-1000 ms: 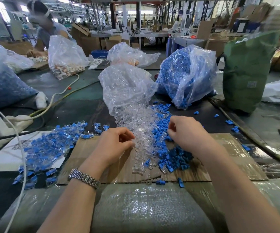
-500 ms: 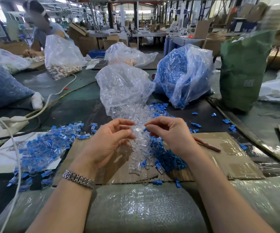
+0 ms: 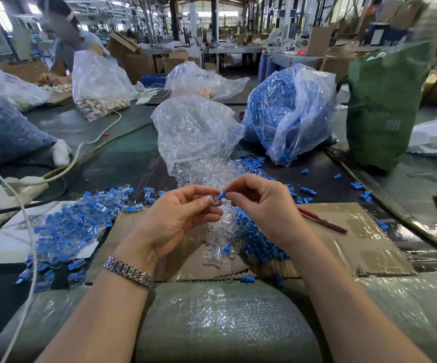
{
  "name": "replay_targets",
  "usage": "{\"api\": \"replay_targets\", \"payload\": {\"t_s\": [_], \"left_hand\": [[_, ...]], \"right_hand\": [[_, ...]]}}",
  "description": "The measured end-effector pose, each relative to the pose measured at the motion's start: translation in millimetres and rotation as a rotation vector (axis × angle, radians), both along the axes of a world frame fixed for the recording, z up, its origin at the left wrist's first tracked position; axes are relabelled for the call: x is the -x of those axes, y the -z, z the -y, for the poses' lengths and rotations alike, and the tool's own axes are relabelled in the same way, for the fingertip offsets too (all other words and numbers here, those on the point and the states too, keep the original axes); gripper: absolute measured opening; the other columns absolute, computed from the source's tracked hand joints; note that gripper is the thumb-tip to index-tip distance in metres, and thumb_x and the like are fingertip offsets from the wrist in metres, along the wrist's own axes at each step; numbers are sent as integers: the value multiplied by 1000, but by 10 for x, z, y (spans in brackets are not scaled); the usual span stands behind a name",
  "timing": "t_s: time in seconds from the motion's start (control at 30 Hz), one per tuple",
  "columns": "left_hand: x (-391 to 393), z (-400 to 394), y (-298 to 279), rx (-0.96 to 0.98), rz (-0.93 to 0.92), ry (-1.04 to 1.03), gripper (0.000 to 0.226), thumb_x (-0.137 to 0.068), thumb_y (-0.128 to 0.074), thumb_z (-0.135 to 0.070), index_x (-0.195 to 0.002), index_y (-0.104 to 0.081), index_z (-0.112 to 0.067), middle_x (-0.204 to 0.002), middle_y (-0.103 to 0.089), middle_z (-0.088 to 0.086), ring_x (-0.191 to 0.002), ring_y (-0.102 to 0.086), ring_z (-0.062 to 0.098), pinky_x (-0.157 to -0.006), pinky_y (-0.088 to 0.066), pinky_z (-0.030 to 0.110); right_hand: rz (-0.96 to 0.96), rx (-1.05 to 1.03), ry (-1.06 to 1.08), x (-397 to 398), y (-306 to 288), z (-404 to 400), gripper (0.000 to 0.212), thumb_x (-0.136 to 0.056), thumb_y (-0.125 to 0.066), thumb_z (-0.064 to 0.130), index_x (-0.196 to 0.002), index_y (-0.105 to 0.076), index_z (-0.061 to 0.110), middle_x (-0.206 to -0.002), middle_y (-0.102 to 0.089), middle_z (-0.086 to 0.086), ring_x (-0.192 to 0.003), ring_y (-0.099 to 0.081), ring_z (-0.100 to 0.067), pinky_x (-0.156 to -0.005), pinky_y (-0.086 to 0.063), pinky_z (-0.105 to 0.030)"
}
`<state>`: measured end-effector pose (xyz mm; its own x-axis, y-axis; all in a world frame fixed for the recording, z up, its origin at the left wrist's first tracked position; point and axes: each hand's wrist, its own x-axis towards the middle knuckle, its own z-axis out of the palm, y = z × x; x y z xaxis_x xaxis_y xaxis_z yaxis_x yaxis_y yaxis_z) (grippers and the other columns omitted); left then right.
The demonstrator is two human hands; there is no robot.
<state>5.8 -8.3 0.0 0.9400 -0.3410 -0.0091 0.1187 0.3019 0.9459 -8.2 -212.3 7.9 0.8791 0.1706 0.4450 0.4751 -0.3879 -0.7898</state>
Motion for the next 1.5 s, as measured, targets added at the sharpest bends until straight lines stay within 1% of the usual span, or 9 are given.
{"api": "replay_targets", "payload": {"t_s": [0.37,0.67,0.83,0.93,1.0,1.17,1.33,1.4,1.5], "left_hand": [[3,30,28,-17,-26,-16,20,-81,-71,-6,-99,-79,-2,-95,-75,27,-86,-77,29,-73,-62,26],[50,20,-18,-84,-13,-25,32,-73,-74,3,-104,-75,5,-101,-74,27,-90,-76,30,-74,-61,25],[70,24,-52,-60,-20,-10,26,-75,-74,-1,-100,-78,1,-104,-75,25,-93,-76,30,-75,-61,24],[62,20,-44,-15,-22,-20,23,-76,-73,-1,-98,-79,1,-102,-75,25,-92,-76,30,-75,-60,24],[54,17,-36,-5,-25,-16,23,-77,-73,-1,-99,-78,2,-104,-74,26,-93,-75,31,-76,-60,25],[52,50,-37,27,-31,-55,23,-75,-73,-1,-97,-79,0,-100,-75,24,-89,-75,28,-74,-60,24],[53,36,-60,68,-78,-101,35,-74,-75,-3,-108,-72,5,-105,-74,24,-90,-75,28,-77,-63,29],[52,29,-72,103,-94,-116,34,-73,-77,-4,-106,-74,2,-105,-75,21,-91,-75,27,-79,-63,30],[41,3,-81,170,-100,-118,24,-75,-75,-2,-98,-79,-3,-106,-76,19,-97,-75,26,-81,-62,29]], "right_hand": [[209,230,2,50,6,-45,8,-92,-72,11,-98,-73,15,-89,-66,7,-80,-62,-11,-76,-53,-32],[201,258,5,81,-17,-65,9,-92,-71,11,-100,-72,15,-90,-67,7,-81,-63,-11,-77,-55,-33],[29,111,215,41,-80,116,22,-93,-67,34,-113,-65,26,-92,-66,13,-85,-64,-5,-76,-54,-22],[-243,573,621,-64,-46,363,44,-95,-62,48,-128,-57,20,-124,-56,-3,-119,-52,-25,-98,-46,-44],[-511,777,701,-83,-16,437,60,-91,-60,59,-132,-55,15,-134,-50,-13,-126,-44,-34,-104,-42,-51],[-533,875,652,-92,-3,445,41,-90,-65,48,-107,-59,11,-125,-54,-17,-118,-46,-36,-96,-47,-45],[-492,696,607,-77,-200,444,31,-94,-57,28,-71,-50,9,-81,-60,-13,-74,-55,-31,-53,-33,-34],[-460,557,530,-31,-379,455,31,-97,-58,22,-71,-53,7,-69,-57,-9,-66,-59,-33,-53,-40,-35],[-538,375,211,76,-600,366,27,-99,-61,20,-77,-60,5,-70,-62,-10,-65,-71,-30,-72,-58,-46]]}}
